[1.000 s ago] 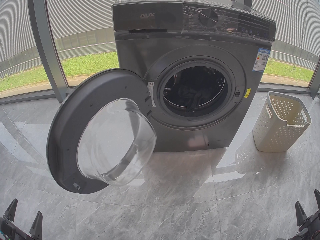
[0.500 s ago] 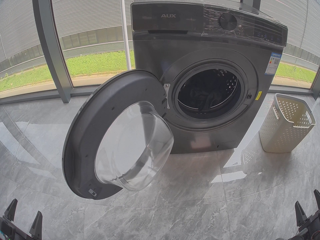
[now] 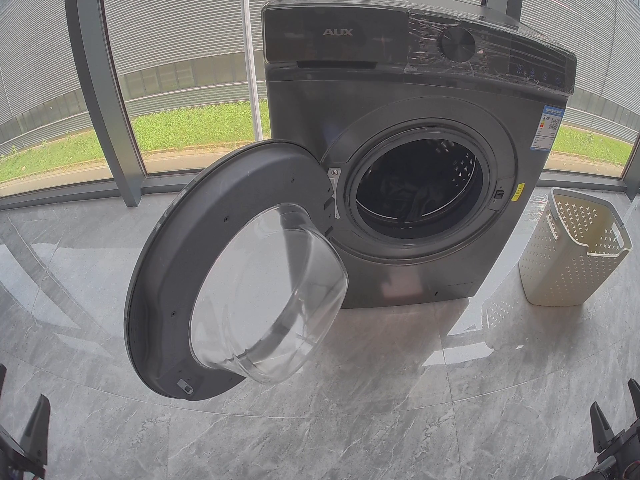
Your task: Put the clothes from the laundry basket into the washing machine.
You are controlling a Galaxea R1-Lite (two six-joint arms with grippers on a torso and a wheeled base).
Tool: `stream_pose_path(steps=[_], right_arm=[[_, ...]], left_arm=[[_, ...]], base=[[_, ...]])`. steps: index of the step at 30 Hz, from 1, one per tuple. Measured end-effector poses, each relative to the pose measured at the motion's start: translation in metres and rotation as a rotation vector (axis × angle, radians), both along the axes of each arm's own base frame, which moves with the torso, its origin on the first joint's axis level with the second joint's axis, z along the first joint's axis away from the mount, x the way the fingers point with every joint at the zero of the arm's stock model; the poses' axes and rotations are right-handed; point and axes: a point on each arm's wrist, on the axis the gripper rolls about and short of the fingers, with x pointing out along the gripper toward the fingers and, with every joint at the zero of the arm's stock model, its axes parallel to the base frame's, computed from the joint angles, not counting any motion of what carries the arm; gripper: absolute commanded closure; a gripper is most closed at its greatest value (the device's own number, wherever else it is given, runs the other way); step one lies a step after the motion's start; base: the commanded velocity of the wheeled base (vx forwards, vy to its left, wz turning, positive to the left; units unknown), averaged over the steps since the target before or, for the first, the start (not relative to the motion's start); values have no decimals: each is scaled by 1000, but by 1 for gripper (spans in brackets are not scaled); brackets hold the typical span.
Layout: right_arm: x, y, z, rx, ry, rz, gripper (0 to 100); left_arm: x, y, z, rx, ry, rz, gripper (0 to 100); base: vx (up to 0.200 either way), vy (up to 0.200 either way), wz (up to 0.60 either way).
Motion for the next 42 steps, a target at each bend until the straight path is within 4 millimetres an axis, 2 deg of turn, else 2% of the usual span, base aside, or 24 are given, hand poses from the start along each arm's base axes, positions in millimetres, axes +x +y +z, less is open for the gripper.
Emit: stream_pose_path(steps=[6,12,18,27,35,42], right_arm=[[0,0,0,0,0,0,0],[0,0,0,0,0,0,0],[0,0,0,0,1,0,0],[0,0,0,0,1,0,0],[0,0,0,0,1,0,0],[0,0,0,0,1,0,0]], left_arm=[[25,-1,35,-8,66,-98,0],[71,-8,55,-8,151,-175,0],[112,-17,58,-11,246,-290,0],[161,-23,58,-15,320,-316,0],[183,-28,52,-17,346,-397,0],[178,-41,46,-25,377,-543,0]], base=[[0,0,0],[0,0,0],[0,0,0],[0,0,0],[0,0,0],[0,0,0]])
